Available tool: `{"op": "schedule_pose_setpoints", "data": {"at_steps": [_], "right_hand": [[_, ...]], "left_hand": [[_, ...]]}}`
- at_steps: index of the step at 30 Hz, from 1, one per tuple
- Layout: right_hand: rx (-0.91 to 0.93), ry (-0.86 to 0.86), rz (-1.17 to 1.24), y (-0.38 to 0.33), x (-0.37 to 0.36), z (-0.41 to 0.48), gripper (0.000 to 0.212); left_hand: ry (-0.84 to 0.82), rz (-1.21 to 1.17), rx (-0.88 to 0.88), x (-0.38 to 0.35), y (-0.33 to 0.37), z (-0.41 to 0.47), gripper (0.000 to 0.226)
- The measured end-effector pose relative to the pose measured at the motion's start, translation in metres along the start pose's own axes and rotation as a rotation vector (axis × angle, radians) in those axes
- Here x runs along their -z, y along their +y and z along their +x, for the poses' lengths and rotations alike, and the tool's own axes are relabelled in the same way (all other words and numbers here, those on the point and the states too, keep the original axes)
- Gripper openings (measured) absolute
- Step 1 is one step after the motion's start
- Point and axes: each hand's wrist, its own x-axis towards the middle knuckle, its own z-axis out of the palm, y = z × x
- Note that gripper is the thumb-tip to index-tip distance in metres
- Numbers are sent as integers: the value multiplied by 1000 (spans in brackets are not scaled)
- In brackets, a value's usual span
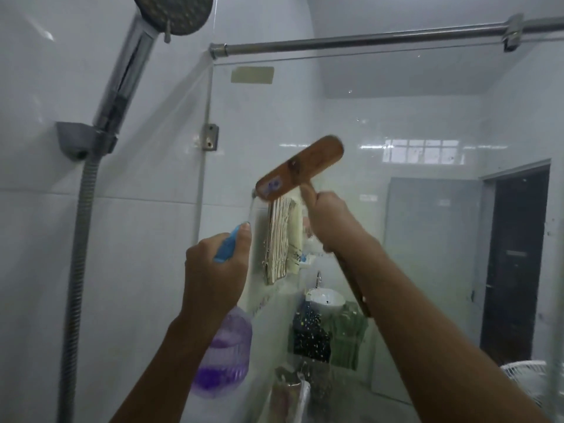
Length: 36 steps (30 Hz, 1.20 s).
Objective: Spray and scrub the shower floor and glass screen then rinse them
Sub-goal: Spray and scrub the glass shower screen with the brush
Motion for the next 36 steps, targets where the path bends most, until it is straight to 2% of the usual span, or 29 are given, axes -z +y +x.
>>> {"op": "schedule_pose_setpoints", "data": {"at_steps": [4, 8, 12, 16, 19, 22, 26, 29, 31, 36], "right_hand": [[-45, 70, 82, -1, 20, 9, 65], [-66, -4, 104, 57, -23, -73, 51], [-249, 18, 157, 120, -52, -162, 42], [-212, 105, 166, 129, -13, -139, 52], [-206, 274, 298, 115, 51, -96, 54], [-215, 354, 385, 114, 95, -82, 51], [-287, 321, 457, 143, 81, -123, 51], [-324, 261, 388, 166, 66, -152, 51], [-327, 249, 331, 166, 78, -150, 52], [-296, 281, 359, 141, 117, -119, 50]], "left_hand": [[-19, 15, 18, -3, 4, -2, 51], [-54, 11, 46, -12, 5, -12, 48], [-104, -19, 32, -27, 6, -23, 49], [-201, -45, 26, -52, 10, -32, 55], [-247, -104, 36, -69, 14, -42, 66], [-275, -151, 61, -81, 18, -51, 64], [-327, -227, 99, -96, 24, -67, 67], [-334, -252, 97, -106, 32, -77, 54], [-346, -260, 82, -113, 41, -78, 54], [-409, -326, 43, -136, 62, -80, 61]]}}
